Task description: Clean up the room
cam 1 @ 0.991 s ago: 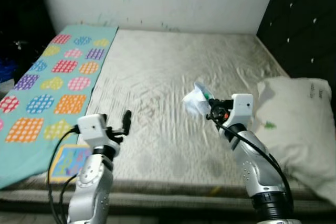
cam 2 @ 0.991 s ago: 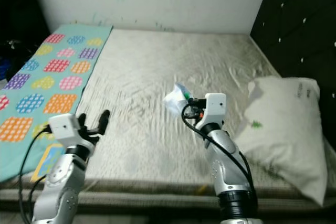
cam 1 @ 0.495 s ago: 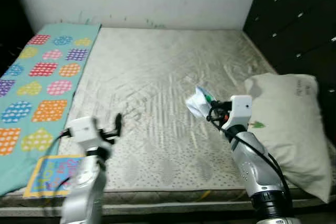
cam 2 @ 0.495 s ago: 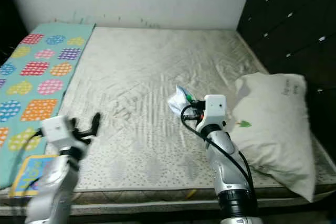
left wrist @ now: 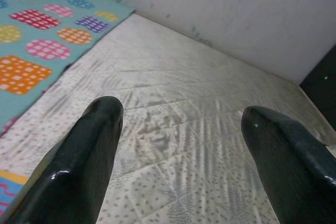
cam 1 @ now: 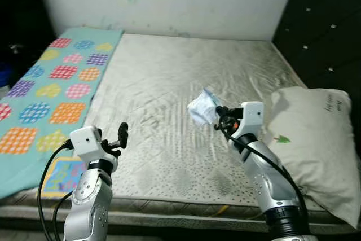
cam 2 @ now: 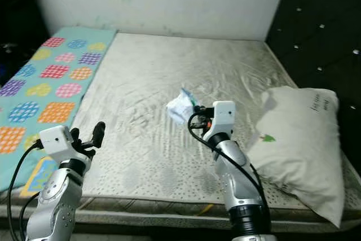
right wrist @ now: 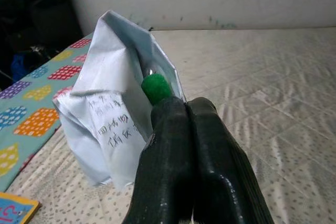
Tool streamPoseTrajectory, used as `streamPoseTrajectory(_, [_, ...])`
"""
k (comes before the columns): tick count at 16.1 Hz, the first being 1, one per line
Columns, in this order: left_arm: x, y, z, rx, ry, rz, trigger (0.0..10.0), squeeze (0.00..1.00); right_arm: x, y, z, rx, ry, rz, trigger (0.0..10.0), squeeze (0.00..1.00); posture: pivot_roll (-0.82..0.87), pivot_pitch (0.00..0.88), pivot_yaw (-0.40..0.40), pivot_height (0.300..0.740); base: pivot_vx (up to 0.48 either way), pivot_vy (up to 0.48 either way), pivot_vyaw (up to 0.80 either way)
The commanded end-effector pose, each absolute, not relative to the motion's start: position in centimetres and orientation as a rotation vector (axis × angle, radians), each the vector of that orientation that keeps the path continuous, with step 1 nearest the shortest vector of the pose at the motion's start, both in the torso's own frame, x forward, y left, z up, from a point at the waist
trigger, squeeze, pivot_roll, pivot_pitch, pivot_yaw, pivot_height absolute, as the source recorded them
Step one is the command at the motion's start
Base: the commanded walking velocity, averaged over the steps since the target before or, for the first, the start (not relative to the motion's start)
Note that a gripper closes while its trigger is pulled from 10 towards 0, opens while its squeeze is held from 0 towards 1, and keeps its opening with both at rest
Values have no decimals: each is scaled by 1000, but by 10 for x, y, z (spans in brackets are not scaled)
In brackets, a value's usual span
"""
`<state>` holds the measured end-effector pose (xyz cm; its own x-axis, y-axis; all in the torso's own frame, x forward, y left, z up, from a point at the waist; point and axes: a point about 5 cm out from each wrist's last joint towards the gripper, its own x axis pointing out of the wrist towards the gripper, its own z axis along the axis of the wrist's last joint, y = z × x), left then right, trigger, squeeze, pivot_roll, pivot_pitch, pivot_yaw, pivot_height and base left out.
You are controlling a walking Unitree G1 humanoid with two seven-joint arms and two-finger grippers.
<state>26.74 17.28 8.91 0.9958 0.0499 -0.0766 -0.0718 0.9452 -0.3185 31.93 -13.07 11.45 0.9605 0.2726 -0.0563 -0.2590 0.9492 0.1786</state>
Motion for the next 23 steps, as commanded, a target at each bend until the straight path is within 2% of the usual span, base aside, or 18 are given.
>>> streamPoseTrajectory(1, [269, 172, 91, -325, 67, 59, 10000, 0, 320, -131, 119, 181, 75, 277, 10000, 0, -85, 2, -55, 740, 0, 311, 0])
streamPoseTrajectory(12, [268, 172, 90, -327, 74, 58, 10000, 0, 323, -127, 121, 184, 76, 298, 10000, 0, -85, 8, -55, 740, 0, 342, -105])
streamPoseTrajectory(15, [269, 172, 90, -327, 76, 59, 10000, 0, 323, -125, 121, 186, 79, 305, 10000, 0, -86, 9, -55, 740, 0, 364, -800])
streamPoseTrajectory(23, [270, 171, 90, -330, 73, 62, 10000, 0, 325, -125, 122, 181, 74, 312, 10000, 0, -86, 8, -59, 740, 0, 416, 0])
